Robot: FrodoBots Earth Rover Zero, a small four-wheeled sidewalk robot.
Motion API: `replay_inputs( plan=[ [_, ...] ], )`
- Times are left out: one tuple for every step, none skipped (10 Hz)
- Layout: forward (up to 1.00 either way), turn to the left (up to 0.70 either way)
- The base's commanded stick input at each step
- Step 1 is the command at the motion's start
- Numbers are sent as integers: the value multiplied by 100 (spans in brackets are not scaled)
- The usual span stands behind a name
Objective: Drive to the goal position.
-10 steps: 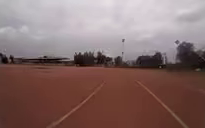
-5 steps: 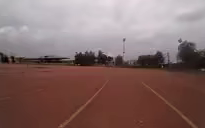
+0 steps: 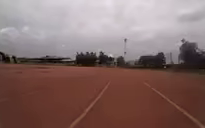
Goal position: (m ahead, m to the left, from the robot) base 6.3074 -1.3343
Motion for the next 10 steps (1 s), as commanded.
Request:
replay_inputs(
  plan=[
    [70, 0],
    [70, 0],
    [70, 0],
    [70, 0],
    [70, 0],
    [70, 0],
    [70, 0],
    [70, 0],
    [70, 0],
    [70, 0]
  ],
)
